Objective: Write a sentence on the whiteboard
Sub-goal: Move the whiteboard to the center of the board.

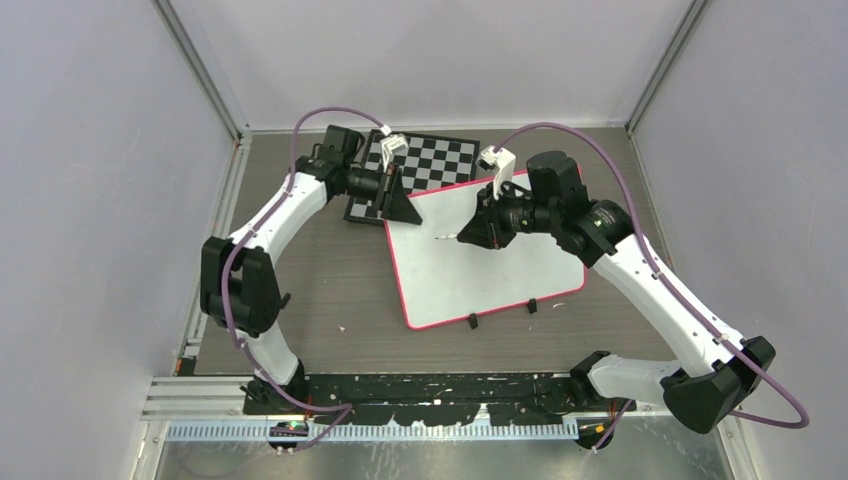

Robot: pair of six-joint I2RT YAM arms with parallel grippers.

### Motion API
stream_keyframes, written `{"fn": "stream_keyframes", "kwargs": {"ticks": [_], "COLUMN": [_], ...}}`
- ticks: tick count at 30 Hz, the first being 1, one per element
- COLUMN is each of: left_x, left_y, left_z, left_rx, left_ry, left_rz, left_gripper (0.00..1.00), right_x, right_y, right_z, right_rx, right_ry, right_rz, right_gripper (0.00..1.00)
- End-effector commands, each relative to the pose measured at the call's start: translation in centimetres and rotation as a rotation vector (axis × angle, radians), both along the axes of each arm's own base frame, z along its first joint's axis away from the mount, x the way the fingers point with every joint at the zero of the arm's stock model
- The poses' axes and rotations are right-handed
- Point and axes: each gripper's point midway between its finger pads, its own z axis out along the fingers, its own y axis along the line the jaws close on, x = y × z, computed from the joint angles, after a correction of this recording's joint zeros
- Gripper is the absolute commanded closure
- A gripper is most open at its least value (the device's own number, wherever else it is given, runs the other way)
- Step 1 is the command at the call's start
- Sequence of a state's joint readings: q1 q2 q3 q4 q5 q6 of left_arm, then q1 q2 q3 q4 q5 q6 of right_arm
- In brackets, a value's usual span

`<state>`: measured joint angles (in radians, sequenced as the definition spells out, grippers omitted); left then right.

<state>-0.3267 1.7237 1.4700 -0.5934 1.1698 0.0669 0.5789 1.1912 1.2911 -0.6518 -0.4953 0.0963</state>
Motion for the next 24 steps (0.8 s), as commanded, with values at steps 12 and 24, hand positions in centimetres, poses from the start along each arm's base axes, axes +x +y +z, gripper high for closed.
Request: {"fn": "stream_keyframes", "kwargs": {"ticks": [12, 24], "left_x": [-0.4, 0.9], "left_y": [4.4, 4.5], "left_z": [4.5, 3.5], "left_rx": [-0.111, -0.110], "left_ry": [0.089, 0.098], "left_rz": [0.156, 0.218], "left_gripper": [0.41, 0.62], "right_x": [3.9, 5.6], "right_y": [1.3, 5.1], "right_z": [4.0, 4.4], "right_rx": [0.026, 0.023], "right_ry": [-0.114, -0.131], "right_rz": [-0.127, -0.116], "right_gripper": [1.00, 1.00]}}
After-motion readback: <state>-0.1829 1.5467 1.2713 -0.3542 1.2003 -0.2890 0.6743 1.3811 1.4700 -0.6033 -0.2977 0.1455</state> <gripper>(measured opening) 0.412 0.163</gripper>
